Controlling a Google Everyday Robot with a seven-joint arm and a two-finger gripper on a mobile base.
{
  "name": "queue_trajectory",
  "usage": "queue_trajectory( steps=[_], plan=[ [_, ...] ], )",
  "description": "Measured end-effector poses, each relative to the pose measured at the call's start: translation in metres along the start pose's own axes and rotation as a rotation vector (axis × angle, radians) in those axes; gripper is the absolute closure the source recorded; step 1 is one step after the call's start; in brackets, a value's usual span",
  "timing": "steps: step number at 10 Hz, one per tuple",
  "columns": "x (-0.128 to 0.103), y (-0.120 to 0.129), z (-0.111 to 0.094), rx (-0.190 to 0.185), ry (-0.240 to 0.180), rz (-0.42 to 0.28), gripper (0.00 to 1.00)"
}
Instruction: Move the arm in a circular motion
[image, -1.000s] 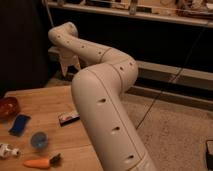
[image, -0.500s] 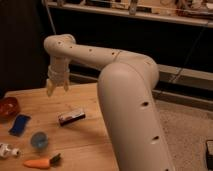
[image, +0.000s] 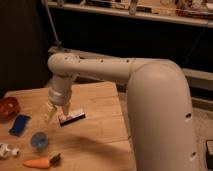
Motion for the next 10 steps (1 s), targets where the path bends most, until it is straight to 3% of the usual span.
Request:
queue_trajectory(
  steps=[1, 2, 4, 6, 8, 10],
  plan=[
    [0.015, -0.005, 0.001, -0.001, 0.010, 0.032, 0.35],
    [0.037, -0.018, -0.002, 0.024, 0.010, 0.092, 0.35],
    [0.065, -0.046, -0.019, 0.110, -0.017, 0.199, 0.35],
    [0.098, -0.094, -0.048, 0.224, -0.086, 0.384, 0.35],
    [0.130, -0.141, -0.071, 0.297, -0.131, 0.551, 0.35],
    [0.174, -0.210, -0.098, 0.362, -0.163, 0.777, 0.35]
  ],
)
